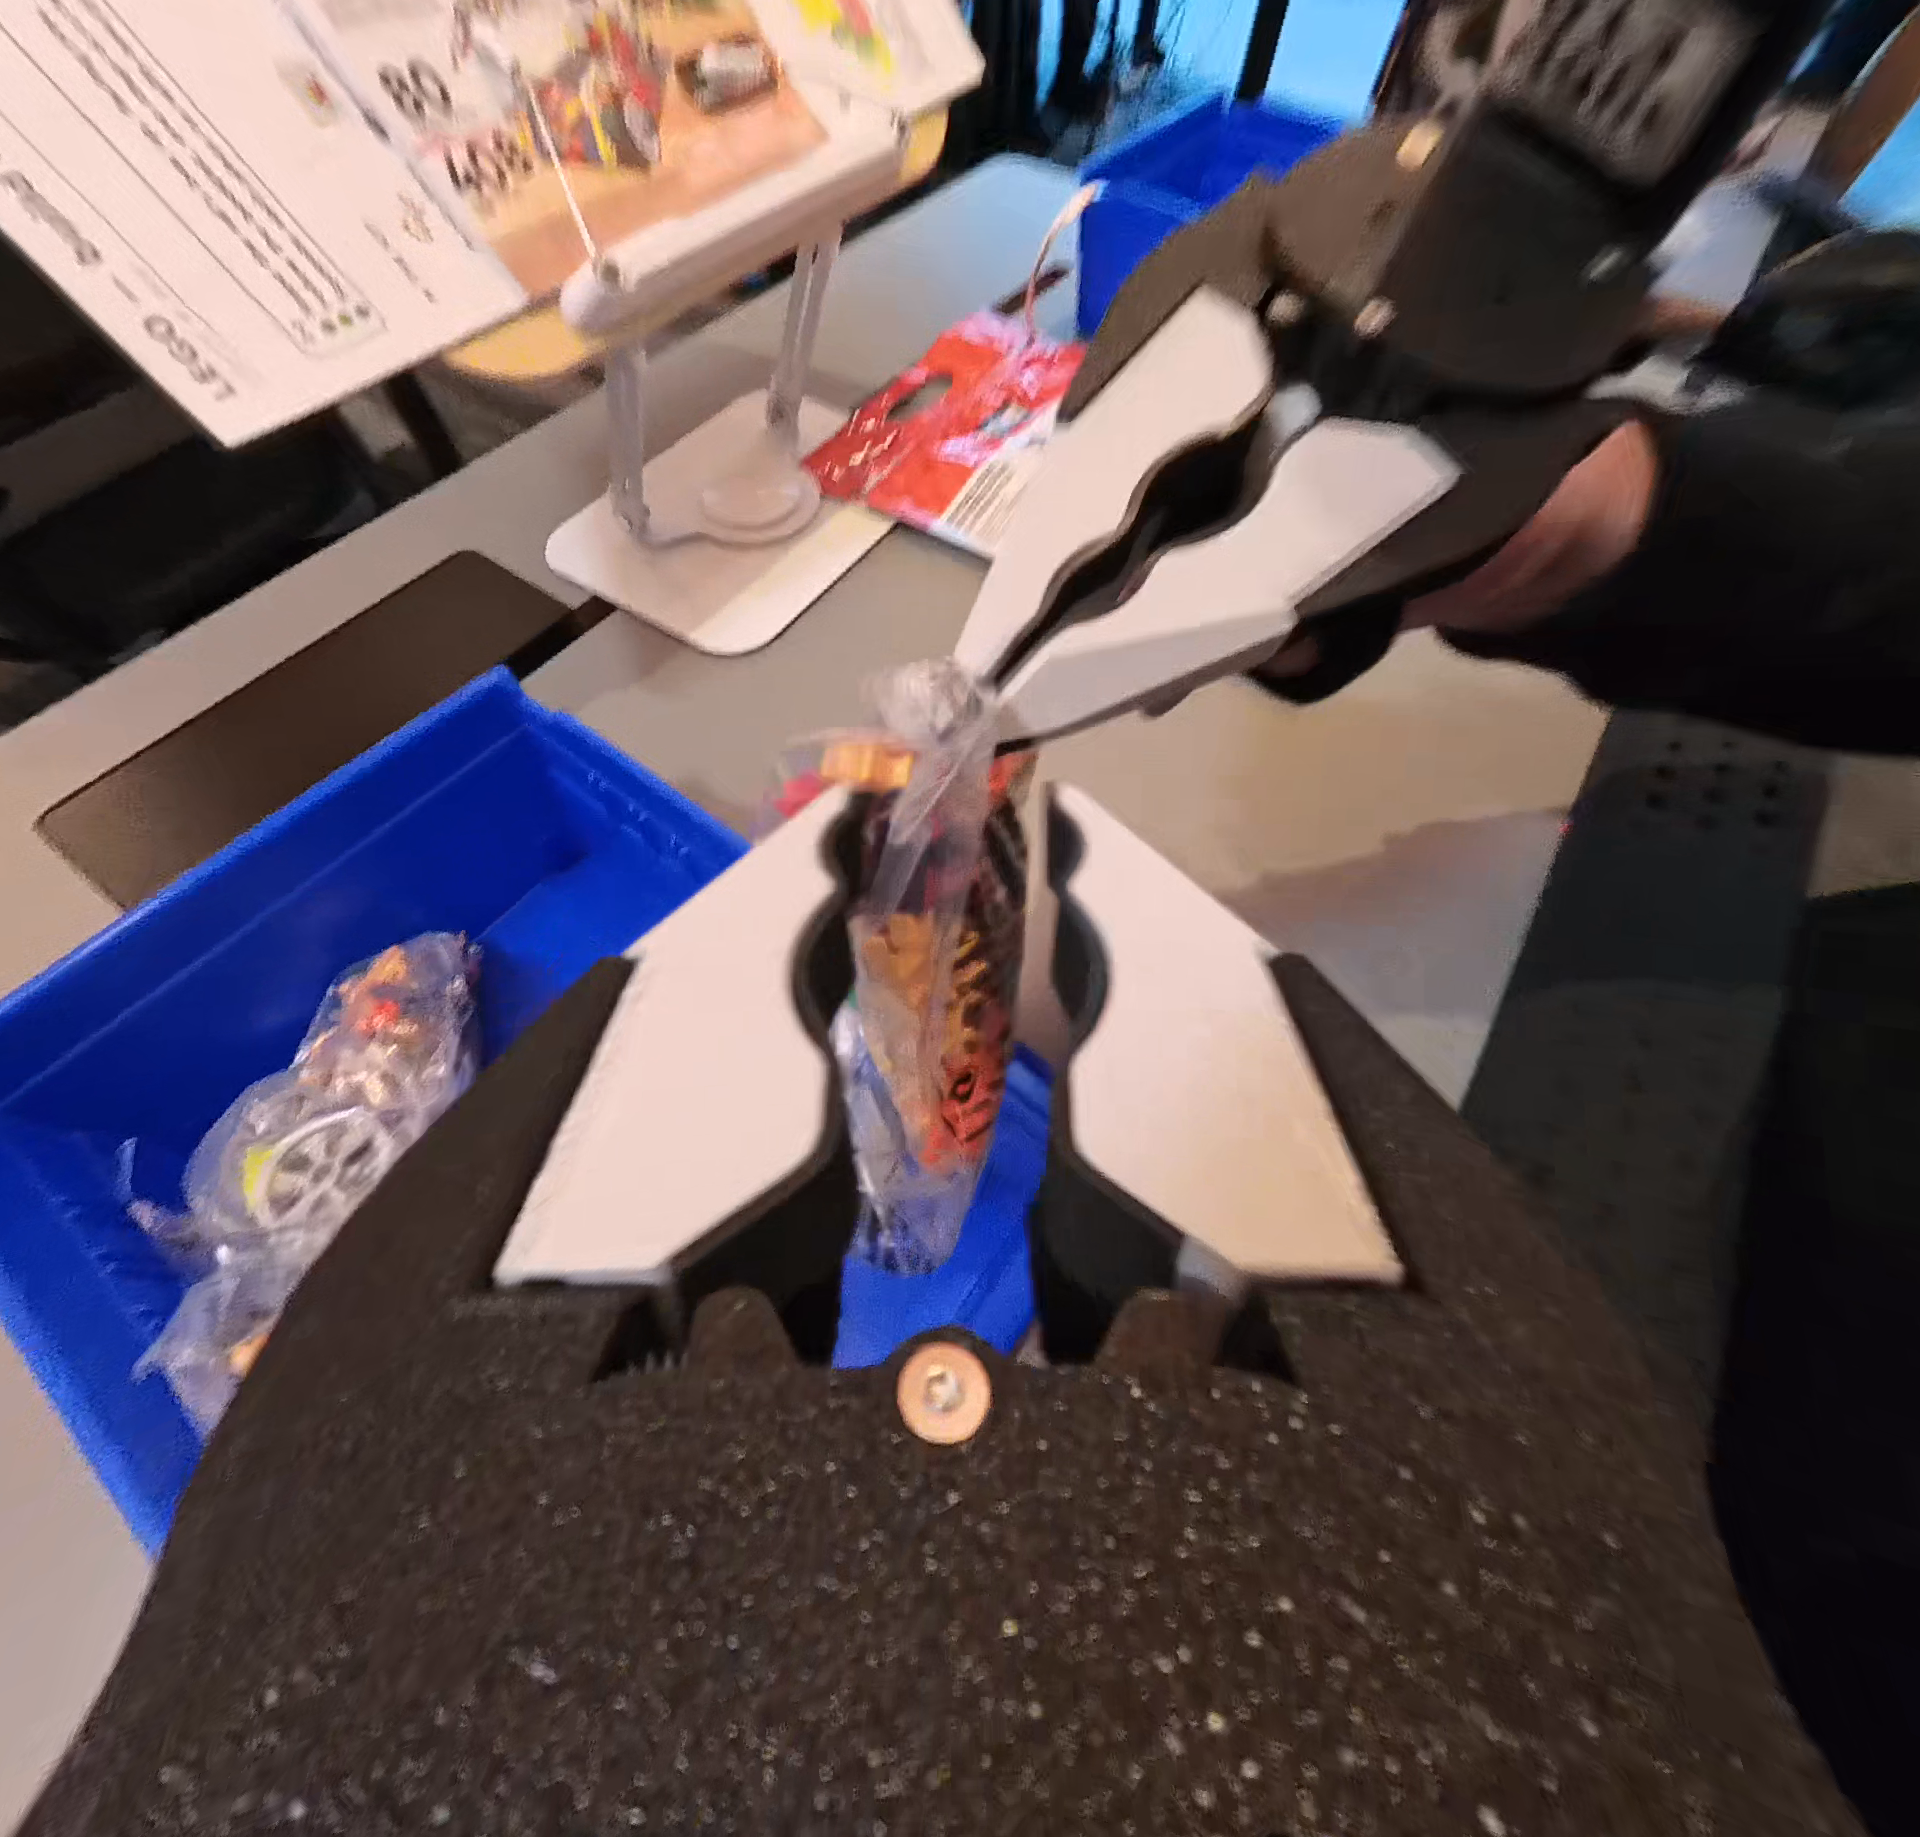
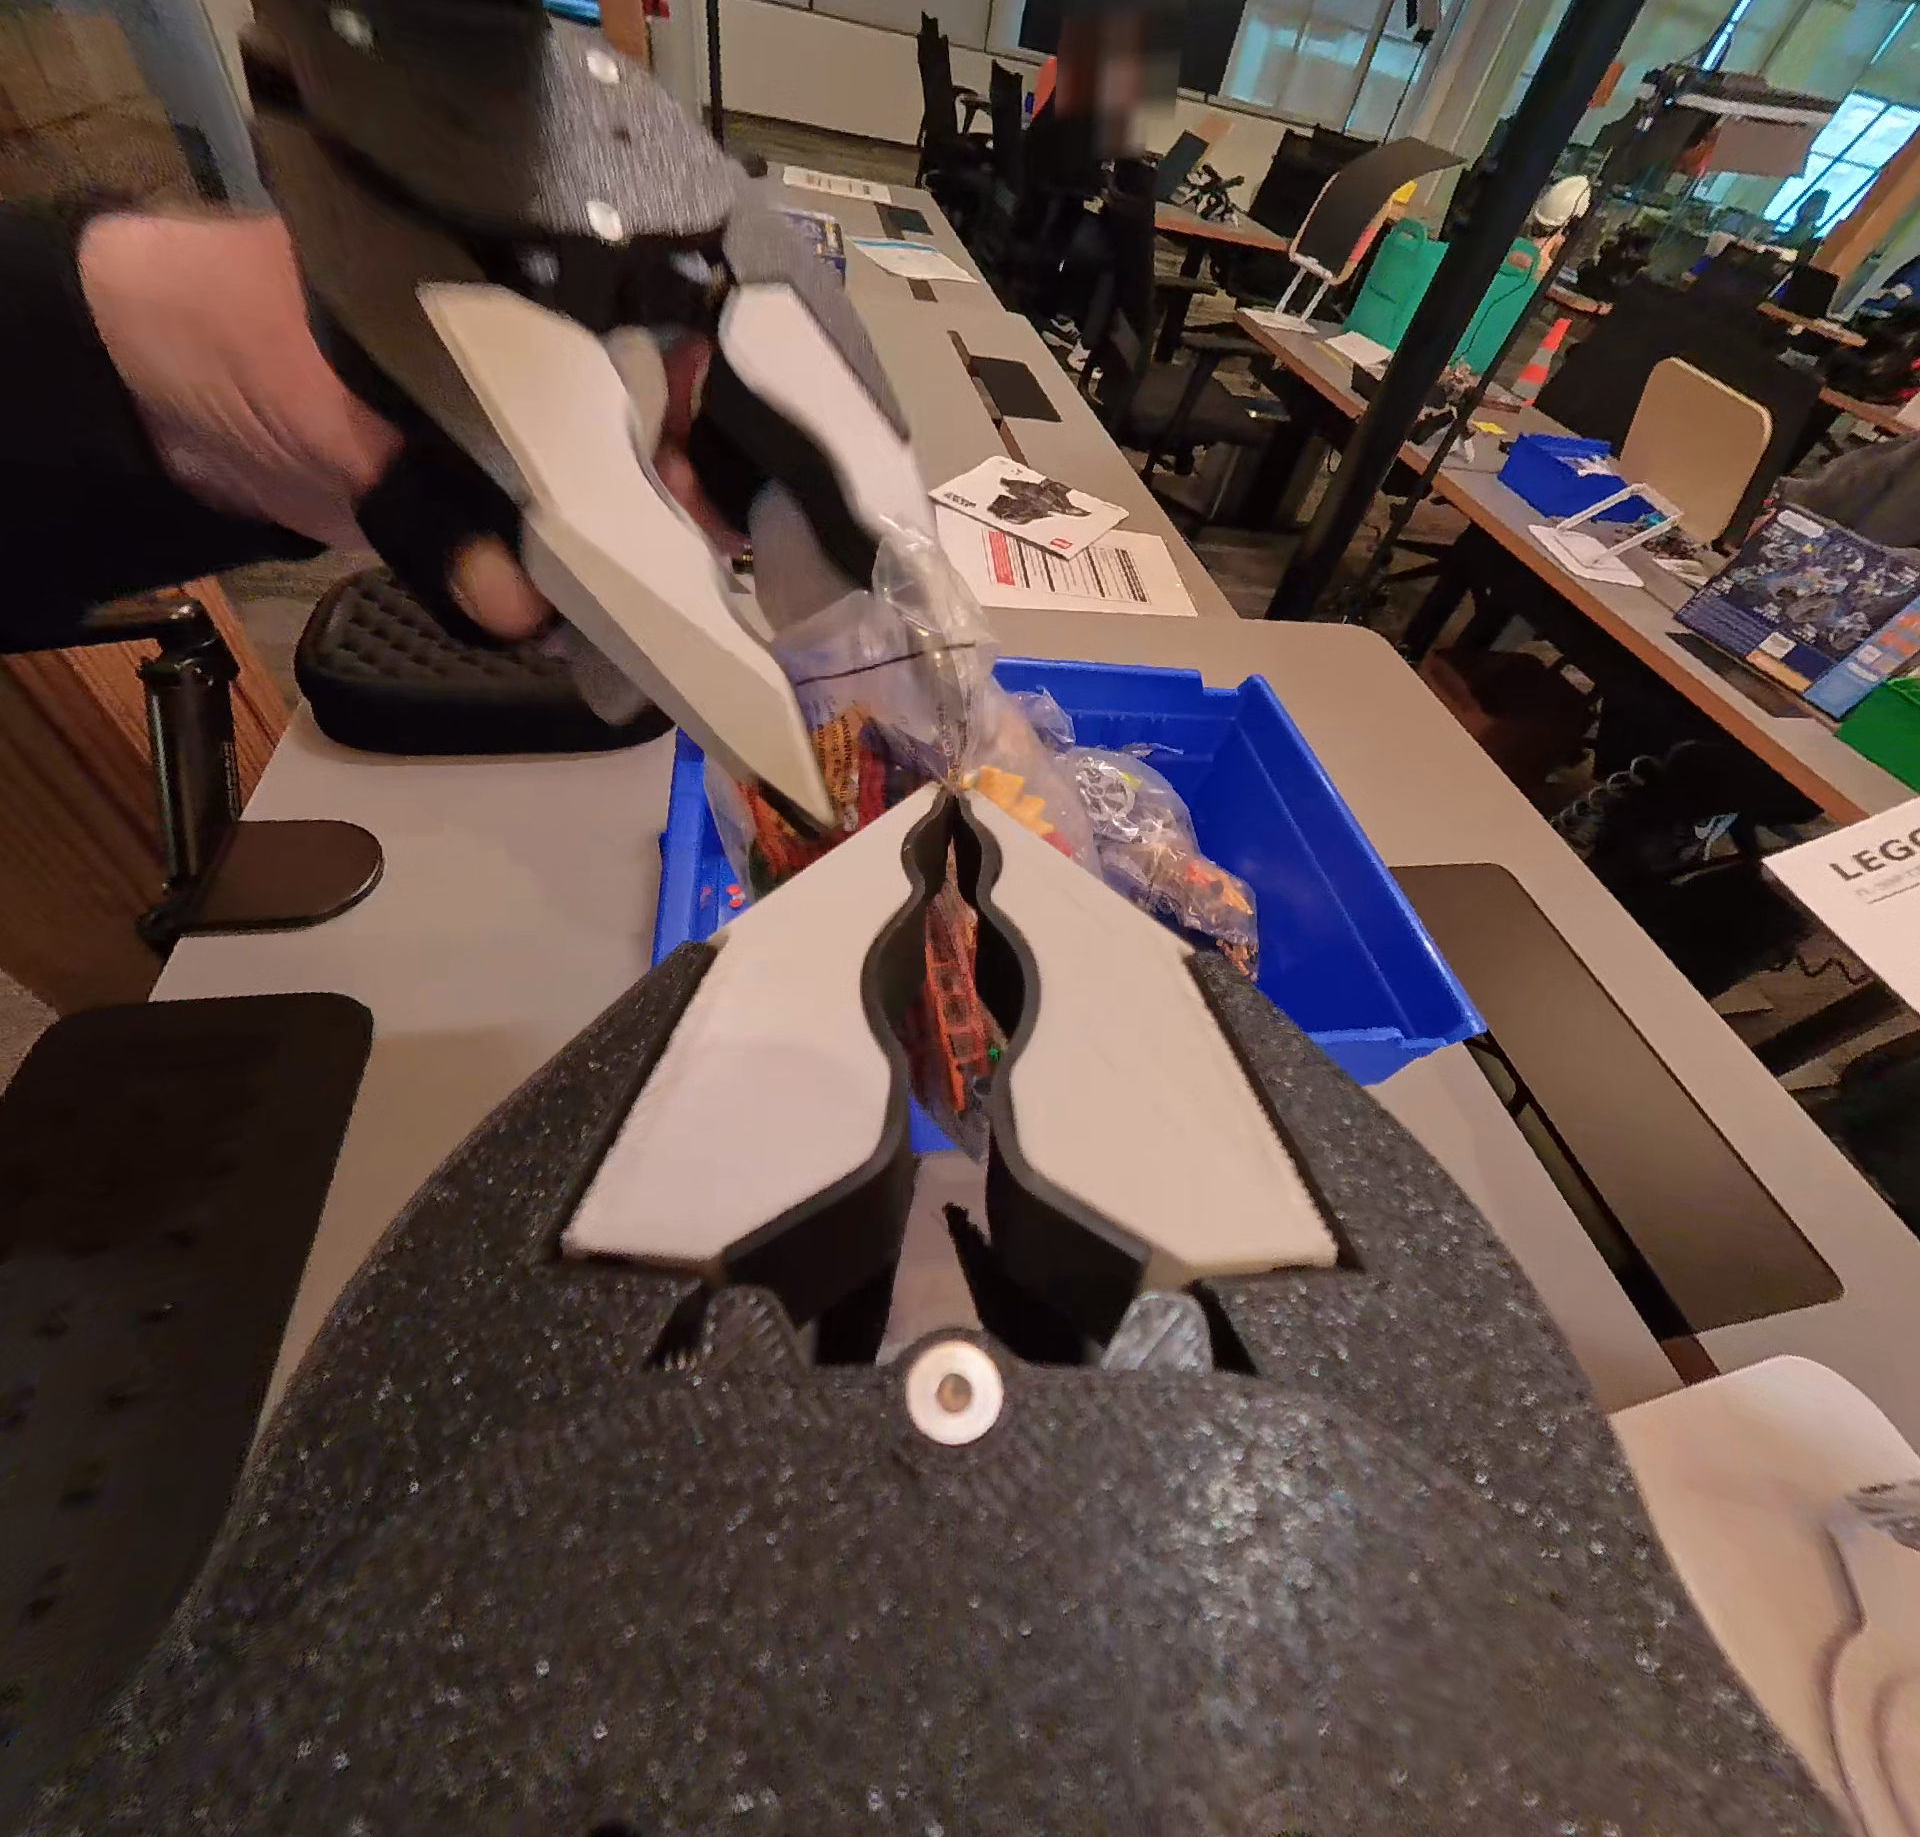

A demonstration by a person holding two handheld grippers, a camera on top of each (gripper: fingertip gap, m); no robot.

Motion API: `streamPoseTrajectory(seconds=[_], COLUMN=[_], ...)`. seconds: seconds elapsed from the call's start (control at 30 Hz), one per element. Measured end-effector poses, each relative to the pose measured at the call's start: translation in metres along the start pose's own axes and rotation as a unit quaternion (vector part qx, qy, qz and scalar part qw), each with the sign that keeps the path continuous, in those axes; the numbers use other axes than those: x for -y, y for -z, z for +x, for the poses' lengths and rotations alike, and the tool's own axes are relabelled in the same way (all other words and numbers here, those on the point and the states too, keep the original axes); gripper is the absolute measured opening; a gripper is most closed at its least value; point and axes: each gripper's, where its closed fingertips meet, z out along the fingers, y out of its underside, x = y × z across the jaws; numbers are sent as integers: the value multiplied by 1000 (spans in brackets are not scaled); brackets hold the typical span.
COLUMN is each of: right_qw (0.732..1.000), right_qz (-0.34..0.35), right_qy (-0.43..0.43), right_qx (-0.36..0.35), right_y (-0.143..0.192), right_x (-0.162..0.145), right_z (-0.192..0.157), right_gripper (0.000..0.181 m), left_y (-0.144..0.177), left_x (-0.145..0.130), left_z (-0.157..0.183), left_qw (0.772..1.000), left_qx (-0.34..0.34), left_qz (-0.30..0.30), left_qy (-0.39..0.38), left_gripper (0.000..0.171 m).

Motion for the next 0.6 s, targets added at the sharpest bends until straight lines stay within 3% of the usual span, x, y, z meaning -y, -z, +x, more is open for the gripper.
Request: streamPoseTrajectory(seconds=[0.07, 0.2, 0.43, 0.6], right_qw=[1000, 998, 993, 991], right_qz=[4, -8, -45, -63], right_qy=[-7, -31, -41, -35], right_qx=[-14, -48, -105, -116], right_y=[0, -6, -27, -47], right_x=[2, -3, -21, -29], right_z=[6, 18, 32, 37], right_gripper=[0, 0, 0, 0], left_y=[-7, -15, -25, -25], left_x=[-2, 2, -12, -21], left_z=[-5, -5, -15, -24], left_qw=[1000, 1000, 991, 986], left_qx=[13, 20, 95, 128], left_qz=[1, 14, -66, -73], left_qy=[-1, 18, -72, -77], left_gripper=[3, 2, 1, 0])
